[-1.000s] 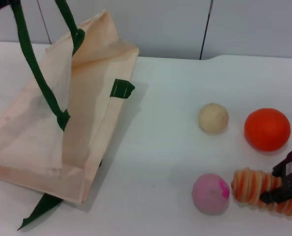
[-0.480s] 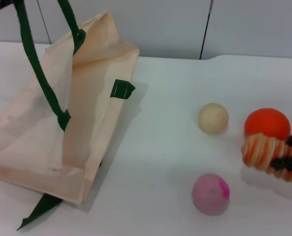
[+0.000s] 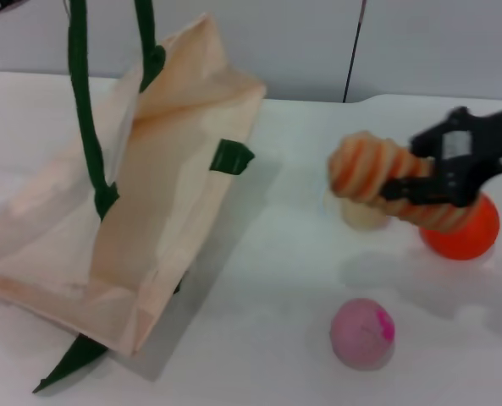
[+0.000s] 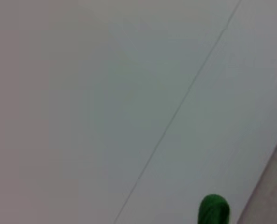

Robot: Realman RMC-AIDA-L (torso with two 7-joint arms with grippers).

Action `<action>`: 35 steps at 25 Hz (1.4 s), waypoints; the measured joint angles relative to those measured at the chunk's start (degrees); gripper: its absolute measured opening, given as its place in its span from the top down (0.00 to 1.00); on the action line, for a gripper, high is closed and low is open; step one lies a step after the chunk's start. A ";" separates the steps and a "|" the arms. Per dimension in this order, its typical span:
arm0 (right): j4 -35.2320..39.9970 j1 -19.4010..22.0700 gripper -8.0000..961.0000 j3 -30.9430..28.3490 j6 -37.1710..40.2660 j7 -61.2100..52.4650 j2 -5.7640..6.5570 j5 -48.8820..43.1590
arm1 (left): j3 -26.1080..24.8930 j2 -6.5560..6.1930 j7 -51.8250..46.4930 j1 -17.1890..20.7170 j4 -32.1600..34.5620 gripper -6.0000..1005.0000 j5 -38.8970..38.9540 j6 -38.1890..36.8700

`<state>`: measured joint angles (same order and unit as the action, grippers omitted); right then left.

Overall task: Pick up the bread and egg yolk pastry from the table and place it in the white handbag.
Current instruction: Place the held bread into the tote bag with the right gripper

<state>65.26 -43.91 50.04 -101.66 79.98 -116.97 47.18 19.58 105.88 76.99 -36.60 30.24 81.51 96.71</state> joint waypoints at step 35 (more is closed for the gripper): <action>-16.75 -2.57 0.71 40.79 44.05 39.90 0.08 38.45 | 1.60 0.11 0.36 -4.67 -3.52 0.90 -1.97 2.81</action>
<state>48.51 -46.48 90.83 -57.60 119.88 -116.89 85.63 21.18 105.99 77.36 -41.26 26.72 79.53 99.53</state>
